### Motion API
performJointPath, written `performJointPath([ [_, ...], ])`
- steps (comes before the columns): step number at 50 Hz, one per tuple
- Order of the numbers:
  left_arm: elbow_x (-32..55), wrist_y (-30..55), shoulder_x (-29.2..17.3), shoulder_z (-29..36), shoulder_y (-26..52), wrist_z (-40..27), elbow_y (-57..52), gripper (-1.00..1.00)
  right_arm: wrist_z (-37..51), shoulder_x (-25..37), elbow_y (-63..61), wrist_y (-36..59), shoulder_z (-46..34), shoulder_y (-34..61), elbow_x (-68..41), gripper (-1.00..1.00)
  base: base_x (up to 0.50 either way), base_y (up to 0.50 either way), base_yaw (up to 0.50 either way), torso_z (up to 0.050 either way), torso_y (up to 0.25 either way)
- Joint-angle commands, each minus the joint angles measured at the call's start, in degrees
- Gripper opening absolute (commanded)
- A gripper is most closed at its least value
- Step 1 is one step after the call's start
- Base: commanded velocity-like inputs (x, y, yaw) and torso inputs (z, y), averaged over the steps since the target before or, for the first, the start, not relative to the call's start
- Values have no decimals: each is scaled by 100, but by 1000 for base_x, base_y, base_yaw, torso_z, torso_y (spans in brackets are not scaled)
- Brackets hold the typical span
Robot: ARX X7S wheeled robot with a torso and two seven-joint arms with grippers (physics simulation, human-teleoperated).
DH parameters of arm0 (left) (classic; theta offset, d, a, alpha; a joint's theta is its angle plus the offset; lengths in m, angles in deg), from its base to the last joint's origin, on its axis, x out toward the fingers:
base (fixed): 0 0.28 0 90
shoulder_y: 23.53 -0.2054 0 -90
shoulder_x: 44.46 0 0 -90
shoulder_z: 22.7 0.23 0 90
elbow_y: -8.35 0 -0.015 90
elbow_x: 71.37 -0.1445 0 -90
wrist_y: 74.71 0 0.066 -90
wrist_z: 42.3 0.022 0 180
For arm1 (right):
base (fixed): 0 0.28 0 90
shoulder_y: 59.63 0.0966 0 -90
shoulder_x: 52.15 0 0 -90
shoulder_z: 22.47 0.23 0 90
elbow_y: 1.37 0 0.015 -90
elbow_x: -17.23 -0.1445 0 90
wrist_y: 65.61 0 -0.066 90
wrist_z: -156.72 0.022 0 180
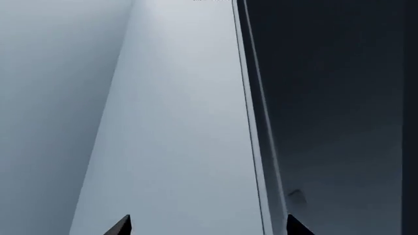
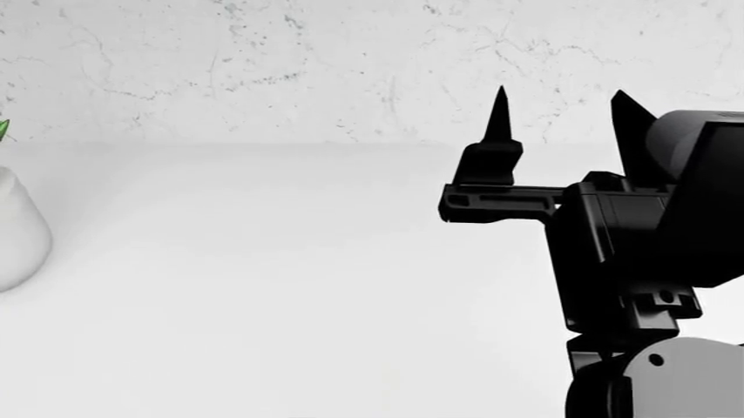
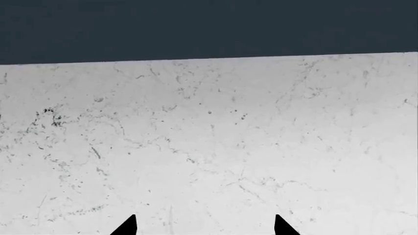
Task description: Pick the sweet potato, carrot from the counter and place them in the cabinet. Then close the cabinet.
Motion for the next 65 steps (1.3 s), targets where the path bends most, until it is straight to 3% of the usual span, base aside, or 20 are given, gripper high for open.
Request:
performJointPath([
  [1, 424, -67, 586, -56, 34, -166, -78, 100, -5, 20, -6, -32, 4, -12, 7, 100, 0, 0, 0, 0, 0],
  [9, 1119, 309, 907, -497, -30, -645, -216, 100, -31, 39, -24, -64, 1, -64, 51, 100, 0, 0, 0, 1, 0],
  [27, 2048, 64, 1404, -438, -132, -1430, -44, 100, -27, 85, -55, -115, 6, -108, 66, 100, 0, 0, 0, 1, 2],
  [36, 1949, -338, 1731, -215, -475, -1439, 20, 100, -24, 115, -73, -160, 34, -133, 62, 100, 0, 0, 0, 1, 0],
  [51, 1073, -1508, 1969, 518, -979, -695, 426, 100, -93, 200, -109, -253, 97, -212, 108, 100, 0, 0, 0, 1, 0],
  [65, 519, -2299, 2546, 973, -1070, -353, 1234, 100, -141, 279, -164, -298, 127, -198, 80, 100, 0, 0, 0, 1, 0],
])
